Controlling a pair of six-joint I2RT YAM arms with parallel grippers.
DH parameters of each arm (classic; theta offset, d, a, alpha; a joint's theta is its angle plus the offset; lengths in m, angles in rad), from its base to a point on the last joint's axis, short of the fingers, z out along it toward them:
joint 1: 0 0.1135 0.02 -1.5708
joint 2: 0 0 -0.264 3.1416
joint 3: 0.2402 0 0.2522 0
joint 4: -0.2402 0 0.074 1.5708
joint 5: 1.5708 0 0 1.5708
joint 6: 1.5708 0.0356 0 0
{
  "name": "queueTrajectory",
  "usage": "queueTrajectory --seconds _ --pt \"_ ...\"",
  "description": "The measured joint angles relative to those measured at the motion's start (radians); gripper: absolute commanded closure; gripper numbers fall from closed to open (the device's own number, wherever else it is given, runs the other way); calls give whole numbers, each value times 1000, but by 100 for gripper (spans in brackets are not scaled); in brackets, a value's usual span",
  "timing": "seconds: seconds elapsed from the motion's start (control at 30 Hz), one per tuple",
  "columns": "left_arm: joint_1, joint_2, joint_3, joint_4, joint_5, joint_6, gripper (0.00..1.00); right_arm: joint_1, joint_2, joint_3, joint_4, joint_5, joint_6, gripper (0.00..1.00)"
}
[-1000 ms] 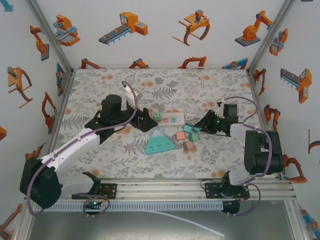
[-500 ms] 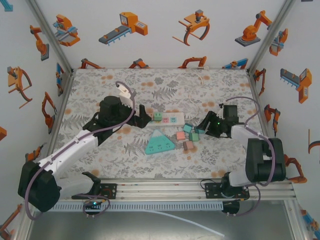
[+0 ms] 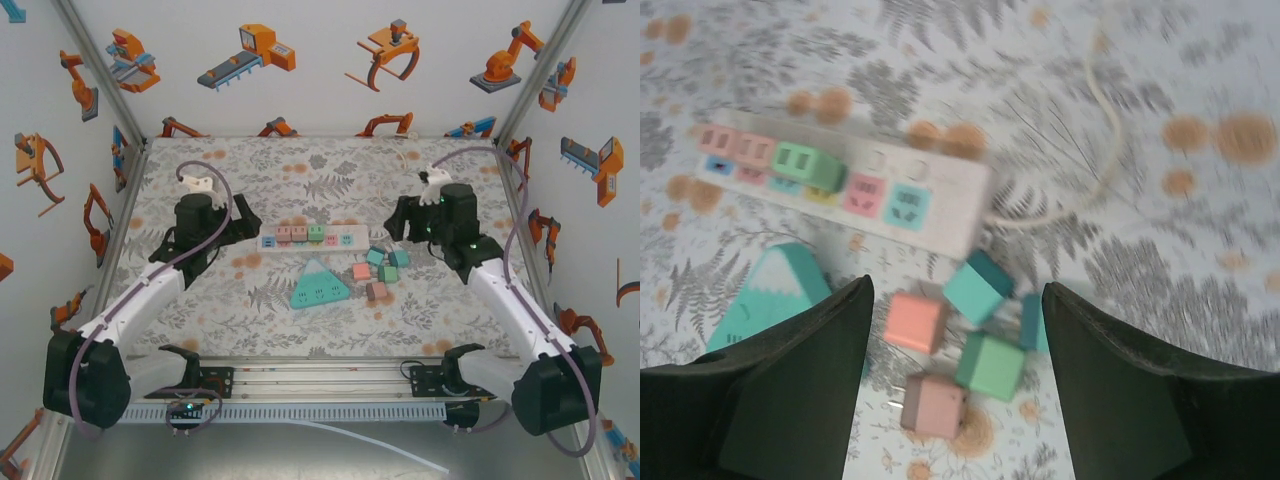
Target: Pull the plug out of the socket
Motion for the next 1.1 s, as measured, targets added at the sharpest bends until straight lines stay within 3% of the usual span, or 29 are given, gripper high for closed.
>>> queueTrajectory --seconds 0.2,0.67,1.1 --pt "102 83 0 8 20 -61 8 166 160 188 5 -33 -262 38" --pt "143 357 79 29 278 -79 15 245 673 515 -127 -311 -811 38" --pt "143 512 137 46 409 -102 28 249 898 607 -184 -422 -928 54"
